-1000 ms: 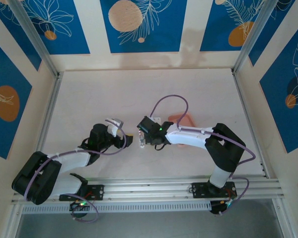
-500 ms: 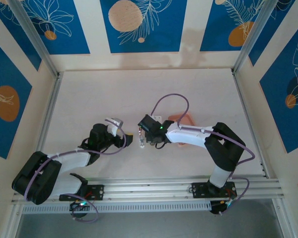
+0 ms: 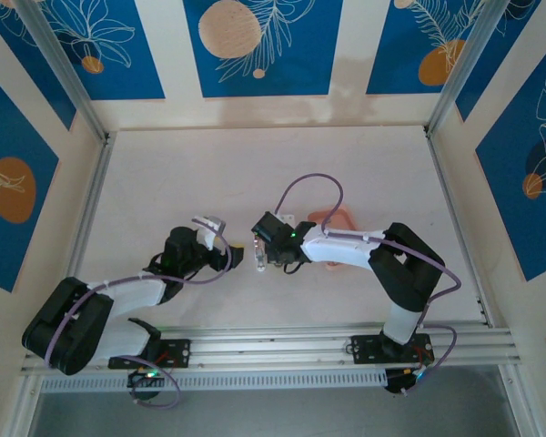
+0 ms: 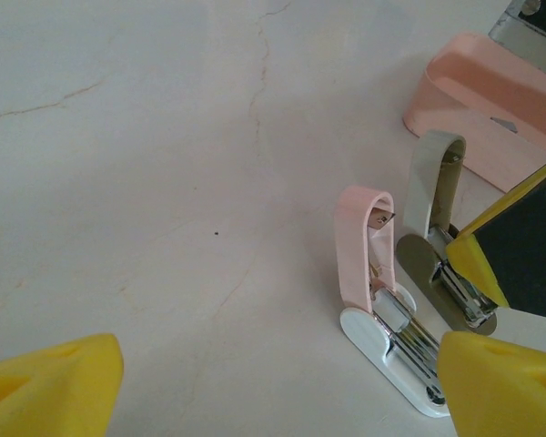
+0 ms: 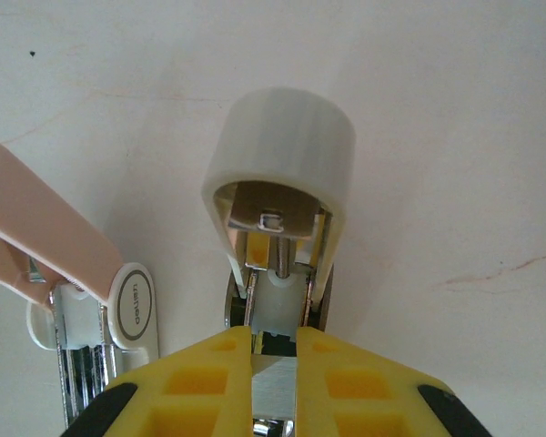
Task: Load the staples into the stapler
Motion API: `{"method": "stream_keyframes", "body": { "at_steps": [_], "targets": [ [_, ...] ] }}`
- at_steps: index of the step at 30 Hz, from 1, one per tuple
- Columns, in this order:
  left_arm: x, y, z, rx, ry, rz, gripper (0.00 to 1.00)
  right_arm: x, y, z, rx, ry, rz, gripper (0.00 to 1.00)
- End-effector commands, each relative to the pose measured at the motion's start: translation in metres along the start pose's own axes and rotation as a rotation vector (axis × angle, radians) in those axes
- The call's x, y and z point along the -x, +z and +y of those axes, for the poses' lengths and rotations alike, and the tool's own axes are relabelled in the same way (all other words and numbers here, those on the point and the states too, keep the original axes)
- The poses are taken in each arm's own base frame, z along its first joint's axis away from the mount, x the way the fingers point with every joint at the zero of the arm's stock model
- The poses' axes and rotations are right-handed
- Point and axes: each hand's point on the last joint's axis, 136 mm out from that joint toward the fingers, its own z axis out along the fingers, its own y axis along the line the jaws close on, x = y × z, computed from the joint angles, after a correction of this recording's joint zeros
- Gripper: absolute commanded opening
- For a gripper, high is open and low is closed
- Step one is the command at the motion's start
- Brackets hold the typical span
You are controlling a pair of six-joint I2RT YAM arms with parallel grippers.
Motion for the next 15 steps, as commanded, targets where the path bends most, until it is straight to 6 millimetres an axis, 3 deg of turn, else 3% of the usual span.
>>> {"method": "stream_keyframes", "body": {
  "at_steps": [1, 9, 15],
  "targets": [
    [0.005, 0.001, 0.004, 0.012, -0.009, -0.017, 0.89, 0.003, -0.003, 0.003, 0.005, -0.001, 0.003, 0.15],
    [0.005, 0.002, 0.004, 0.008, -0.01, -0.017, 0.89, 0.016, -0.027, 0.005, 0.036, 0.035, -0.064, 0.15],
    [0.006, 0.001, 0.003, 0.006, -0.01, -0.02, 0.89, 0.016, -0.025, 0.008, 0.07, 0.058, -0.066, 0.15]
  ]
}}
